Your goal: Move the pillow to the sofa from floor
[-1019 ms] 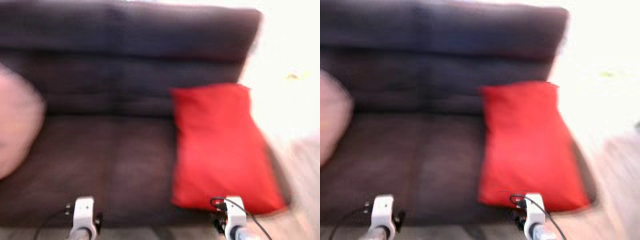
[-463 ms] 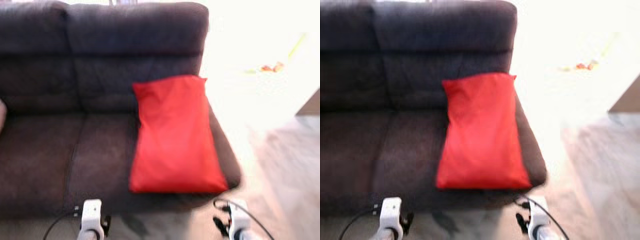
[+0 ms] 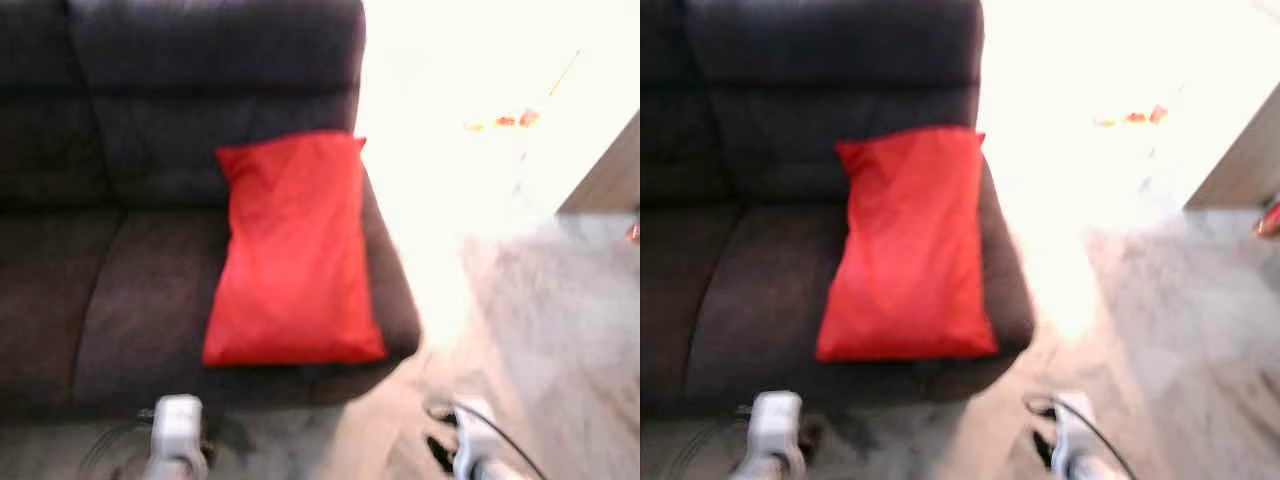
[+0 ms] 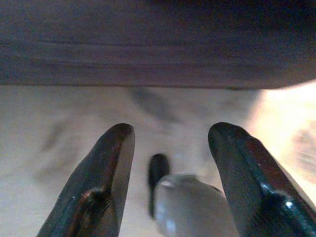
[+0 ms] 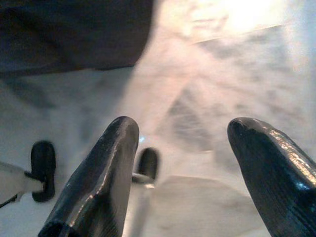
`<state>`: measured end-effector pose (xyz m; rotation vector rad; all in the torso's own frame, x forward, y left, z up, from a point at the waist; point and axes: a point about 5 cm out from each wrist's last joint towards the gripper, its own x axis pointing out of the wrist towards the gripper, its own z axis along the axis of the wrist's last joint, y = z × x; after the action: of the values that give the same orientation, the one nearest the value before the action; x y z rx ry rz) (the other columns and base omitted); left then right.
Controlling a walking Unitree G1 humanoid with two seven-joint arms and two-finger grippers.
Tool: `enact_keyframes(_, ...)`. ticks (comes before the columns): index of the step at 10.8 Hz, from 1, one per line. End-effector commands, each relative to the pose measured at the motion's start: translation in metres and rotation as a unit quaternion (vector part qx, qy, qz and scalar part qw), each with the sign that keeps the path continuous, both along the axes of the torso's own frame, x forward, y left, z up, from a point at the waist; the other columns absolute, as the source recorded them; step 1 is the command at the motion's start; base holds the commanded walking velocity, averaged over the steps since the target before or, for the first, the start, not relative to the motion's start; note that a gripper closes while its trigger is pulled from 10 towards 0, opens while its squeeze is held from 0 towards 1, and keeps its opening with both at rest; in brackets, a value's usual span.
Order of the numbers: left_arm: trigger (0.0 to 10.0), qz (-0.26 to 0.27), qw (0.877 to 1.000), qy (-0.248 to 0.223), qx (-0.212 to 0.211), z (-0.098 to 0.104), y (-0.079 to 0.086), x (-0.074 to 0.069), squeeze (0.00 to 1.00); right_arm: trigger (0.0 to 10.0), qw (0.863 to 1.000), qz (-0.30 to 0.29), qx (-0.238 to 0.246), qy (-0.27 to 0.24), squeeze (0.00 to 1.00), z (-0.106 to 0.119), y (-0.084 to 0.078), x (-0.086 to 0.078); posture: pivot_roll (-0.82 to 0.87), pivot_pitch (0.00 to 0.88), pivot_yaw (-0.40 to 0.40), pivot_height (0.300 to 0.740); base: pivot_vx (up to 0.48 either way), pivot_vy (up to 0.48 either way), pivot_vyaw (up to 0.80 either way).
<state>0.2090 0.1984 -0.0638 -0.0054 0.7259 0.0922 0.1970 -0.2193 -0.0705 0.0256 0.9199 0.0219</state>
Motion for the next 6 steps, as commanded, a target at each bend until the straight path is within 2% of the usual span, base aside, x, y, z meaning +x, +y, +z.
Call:
enact_keyframes(1, 10.0, -0.003, 1.000, 0.019, 0.011, -0.0037, 0.0082, -0.0078, 0.00, 10.0, 1.000, 0.004, 0.005, -0.004, 0.00, 0.0000, 0.0054, 0.0019, 0.19, 0.110, -0.072, 0.740, 0.000, -0.300, 0.00)
enact_keyframes(6, 10.0, -0.004, 1.000, 0.020, 0.012, -0.0042, 0.0082, -0.0089, 0.00, 10.0, 1.000, 0.006, 0.007, -0.002, 0.00, -0.0007, 0.0059, 0.0007, 0.19, 0.092, -0.064, 0.740, 0.000, -0.277, 0.00)
